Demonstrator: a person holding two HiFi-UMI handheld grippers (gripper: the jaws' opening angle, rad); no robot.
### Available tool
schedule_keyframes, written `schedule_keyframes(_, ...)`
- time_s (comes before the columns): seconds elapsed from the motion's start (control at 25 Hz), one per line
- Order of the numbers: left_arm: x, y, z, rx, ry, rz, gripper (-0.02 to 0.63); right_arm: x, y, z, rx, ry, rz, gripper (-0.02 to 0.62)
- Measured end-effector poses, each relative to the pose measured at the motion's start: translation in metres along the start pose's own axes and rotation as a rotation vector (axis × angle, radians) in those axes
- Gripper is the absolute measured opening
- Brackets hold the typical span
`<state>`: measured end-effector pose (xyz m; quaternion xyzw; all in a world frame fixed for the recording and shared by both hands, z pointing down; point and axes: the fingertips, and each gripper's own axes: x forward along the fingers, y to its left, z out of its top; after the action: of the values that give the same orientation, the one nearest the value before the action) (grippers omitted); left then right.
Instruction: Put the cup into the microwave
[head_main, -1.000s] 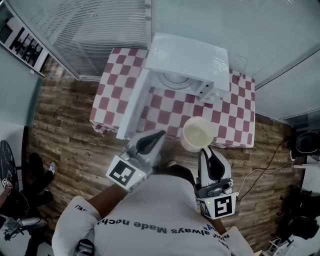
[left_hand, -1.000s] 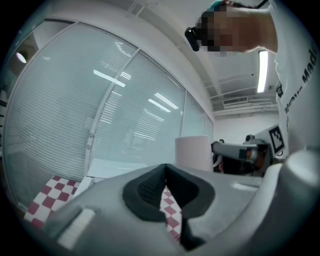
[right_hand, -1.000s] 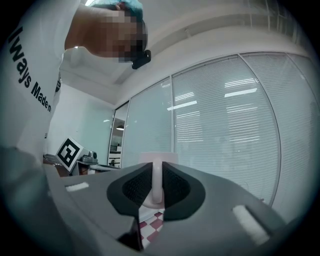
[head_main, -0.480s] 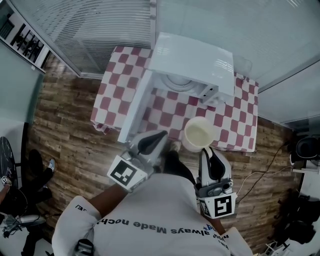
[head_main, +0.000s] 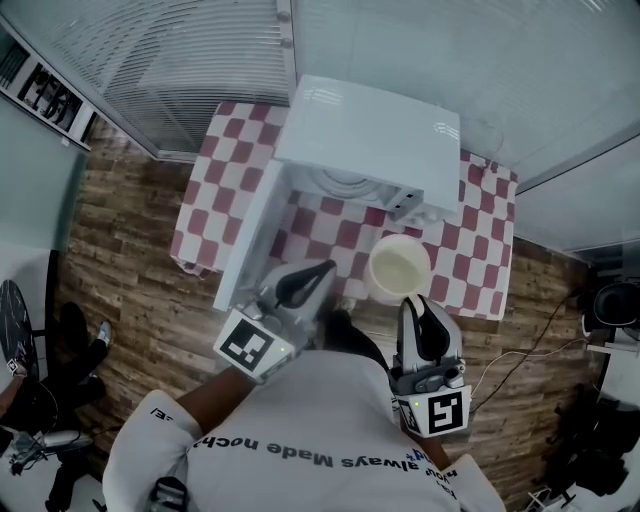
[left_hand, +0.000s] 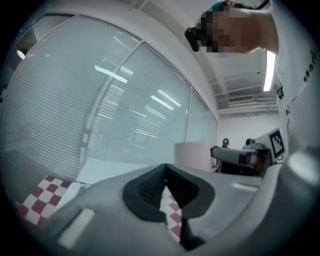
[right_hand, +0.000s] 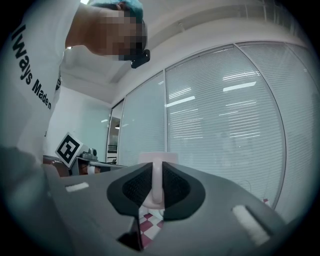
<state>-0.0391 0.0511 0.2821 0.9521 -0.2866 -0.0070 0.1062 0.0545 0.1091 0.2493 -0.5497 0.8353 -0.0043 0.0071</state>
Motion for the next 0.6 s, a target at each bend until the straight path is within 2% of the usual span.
schedule_keyframes(0.36,0.094,0.012,0.013,0.023,-0.003,0.018,0.0,0.03,-0.09,0.001,0.004,-0.014,0.02,0.043)
schedule_keyframes(0.6,0.133,0.02,0.015,0.042,0.0,0.053,0.0,0.043,-0.13,0.003,-0.023,-0.021,0.05,0.043)
